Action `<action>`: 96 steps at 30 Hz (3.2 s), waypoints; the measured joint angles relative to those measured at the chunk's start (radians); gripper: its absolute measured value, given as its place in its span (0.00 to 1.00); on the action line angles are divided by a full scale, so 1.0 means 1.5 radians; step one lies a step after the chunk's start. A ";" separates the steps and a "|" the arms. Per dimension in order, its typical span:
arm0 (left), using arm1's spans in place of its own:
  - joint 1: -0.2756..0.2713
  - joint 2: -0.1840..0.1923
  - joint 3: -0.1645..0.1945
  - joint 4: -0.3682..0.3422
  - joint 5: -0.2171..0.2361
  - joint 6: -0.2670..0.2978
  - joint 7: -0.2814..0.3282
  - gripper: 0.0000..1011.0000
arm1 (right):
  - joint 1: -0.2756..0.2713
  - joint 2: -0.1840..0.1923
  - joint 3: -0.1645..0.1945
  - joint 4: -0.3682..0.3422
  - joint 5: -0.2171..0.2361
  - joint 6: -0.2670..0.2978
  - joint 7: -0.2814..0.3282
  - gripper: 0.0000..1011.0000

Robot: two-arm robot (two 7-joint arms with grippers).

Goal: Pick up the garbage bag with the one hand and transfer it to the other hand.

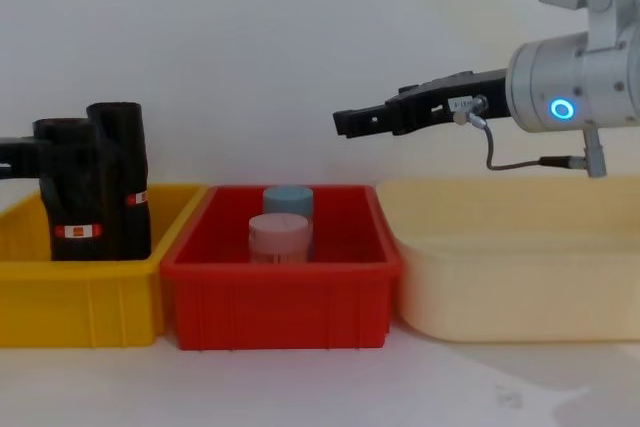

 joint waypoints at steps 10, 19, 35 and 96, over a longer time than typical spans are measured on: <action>-0.038 -0.010 0.023 0.035 0.016 -0.009 -0.009 0.99 | 0.003 -0.001 0.004 0.011 0.005 -0.004 0.026 0.99; -0.052 -0.013 0.031 0.048 0.022 -0.012 -0.012 0.99 | 0.015 -0.010 0.002 0.040 0.038 0.003 0.078 0.99; -0.062 -0.016 0.037 0.057 0.027 -0.014 -0.014 0.99 | 0.040 -0.048 -0.014 0.120 0.086 0.015 0.145 0.99; -0.066 -0.017 0.039 0.061 0.028 -0.015 -0.015 0.99 | 0.070 -0.074 -0.078 0.223 0.088 -0.021 0.140 0.99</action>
